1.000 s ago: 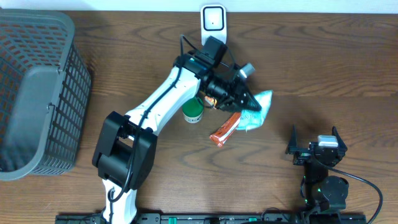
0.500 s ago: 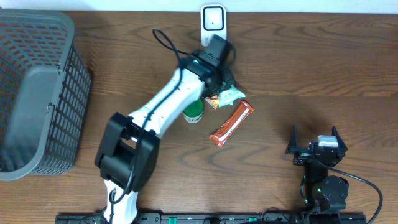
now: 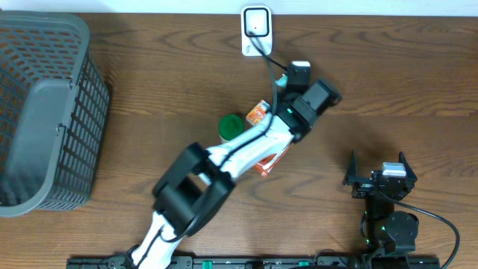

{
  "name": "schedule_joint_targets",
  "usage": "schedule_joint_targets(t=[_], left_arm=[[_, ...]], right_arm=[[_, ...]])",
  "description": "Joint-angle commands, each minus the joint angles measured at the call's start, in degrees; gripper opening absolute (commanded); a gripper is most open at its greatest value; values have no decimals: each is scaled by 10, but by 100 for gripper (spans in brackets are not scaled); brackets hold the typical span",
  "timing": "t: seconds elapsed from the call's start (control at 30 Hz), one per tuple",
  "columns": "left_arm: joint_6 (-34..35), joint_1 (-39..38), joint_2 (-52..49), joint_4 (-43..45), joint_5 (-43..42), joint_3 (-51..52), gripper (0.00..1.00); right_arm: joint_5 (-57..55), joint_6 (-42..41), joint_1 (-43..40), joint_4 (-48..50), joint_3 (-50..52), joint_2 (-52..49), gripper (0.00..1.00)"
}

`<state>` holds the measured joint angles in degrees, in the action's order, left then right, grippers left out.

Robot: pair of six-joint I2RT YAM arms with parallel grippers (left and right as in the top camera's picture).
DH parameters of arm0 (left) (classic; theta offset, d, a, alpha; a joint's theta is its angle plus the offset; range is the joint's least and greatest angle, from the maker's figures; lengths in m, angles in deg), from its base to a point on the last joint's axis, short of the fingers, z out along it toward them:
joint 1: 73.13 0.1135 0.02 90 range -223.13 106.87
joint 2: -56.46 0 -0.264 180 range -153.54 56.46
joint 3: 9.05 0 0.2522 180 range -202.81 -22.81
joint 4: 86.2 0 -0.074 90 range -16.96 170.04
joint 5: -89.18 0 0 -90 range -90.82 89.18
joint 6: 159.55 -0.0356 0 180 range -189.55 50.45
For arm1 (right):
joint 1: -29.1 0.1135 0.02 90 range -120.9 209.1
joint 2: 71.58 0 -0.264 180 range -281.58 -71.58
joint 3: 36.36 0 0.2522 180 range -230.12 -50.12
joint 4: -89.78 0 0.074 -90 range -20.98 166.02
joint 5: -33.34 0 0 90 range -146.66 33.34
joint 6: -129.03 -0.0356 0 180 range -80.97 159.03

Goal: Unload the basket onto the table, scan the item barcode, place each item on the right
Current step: 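Hold the wipes pack under the scanner with the left gripper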

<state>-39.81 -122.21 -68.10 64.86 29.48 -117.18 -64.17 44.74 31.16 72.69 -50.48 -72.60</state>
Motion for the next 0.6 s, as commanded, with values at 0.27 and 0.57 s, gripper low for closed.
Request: schedule_joint_targets(t=[0.27, 0.57], left_arm=[[-88, 5, -67, 23, 83, -2, 21], [-234, -11, -54, 80, 84, -2, 56]], right_arm=[[-3, 8, 1, -2, 0, 1, 99], [-3, 8, 1, -2, 0, 1, 99]])
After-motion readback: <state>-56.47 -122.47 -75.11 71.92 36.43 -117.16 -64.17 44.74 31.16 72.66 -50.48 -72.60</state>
